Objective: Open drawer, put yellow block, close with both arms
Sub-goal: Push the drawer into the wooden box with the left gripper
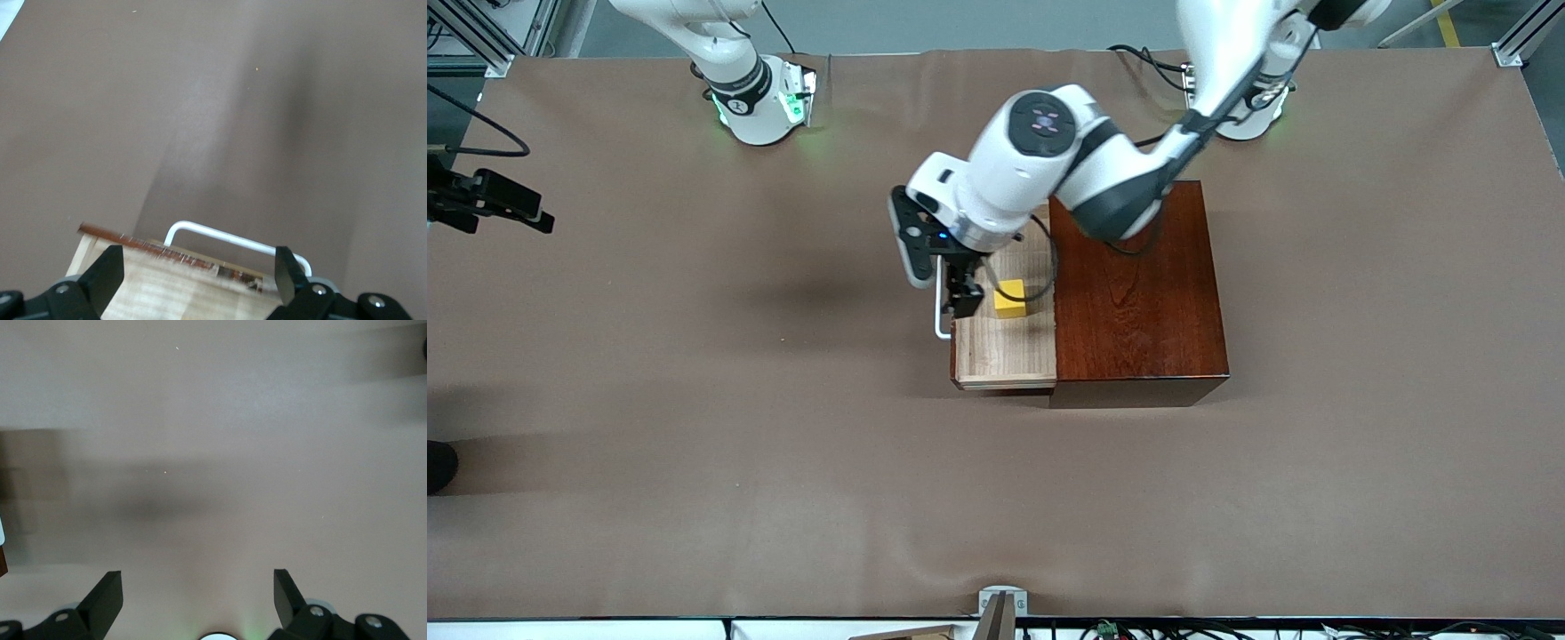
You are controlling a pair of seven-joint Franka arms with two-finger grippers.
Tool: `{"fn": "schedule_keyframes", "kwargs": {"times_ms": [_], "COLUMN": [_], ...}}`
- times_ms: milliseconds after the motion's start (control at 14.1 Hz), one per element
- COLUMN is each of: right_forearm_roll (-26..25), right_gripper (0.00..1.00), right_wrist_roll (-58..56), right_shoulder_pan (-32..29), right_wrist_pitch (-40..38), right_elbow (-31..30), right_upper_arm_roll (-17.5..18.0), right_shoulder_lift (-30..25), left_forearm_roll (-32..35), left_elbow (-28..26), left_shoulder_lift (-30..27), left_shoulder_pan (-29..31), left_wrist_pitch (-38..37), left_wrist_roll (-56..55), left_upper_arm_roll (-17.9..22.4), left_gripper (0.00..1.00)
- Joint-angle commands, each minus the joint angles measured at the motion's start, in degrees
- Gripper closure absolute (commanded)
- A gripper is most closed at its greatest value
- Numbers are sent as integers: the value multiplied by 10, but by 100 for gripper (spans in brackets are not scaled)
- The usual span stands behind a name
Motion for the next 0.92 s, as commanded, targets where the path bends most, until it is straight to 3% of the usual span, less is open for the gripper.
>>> {"fn": "schedule_keyframes", "kwargs": {"times_ms": [0,426,852], "right_forearm_roll": [-9,-25,-23], "right_gripper": [0,0,0], "right_wrist_roll": [4,0,6], "right_shoulder_pan": [-9,-11,-12], "right_wrist_pitch": [-3,-19,-26], "right_elbow": [-9,11,11], "right_upper_arm_roll": [12,10,9], "right_shoulder_lift": [-16,-15,-12], "left_forearm_roll": [-1,-2,-10], "left_elbow": [27,40,38], "left_shoulder_lift": [36,88,103], "left_shoulder_pan": [-51,-98,-99], "left_wrist_pitch": [32,56,55], "left_wrist_roll": [40,165,158], "left_upper_arm_roll": [49,108,109], "left_gripper": [0,0,0]}}
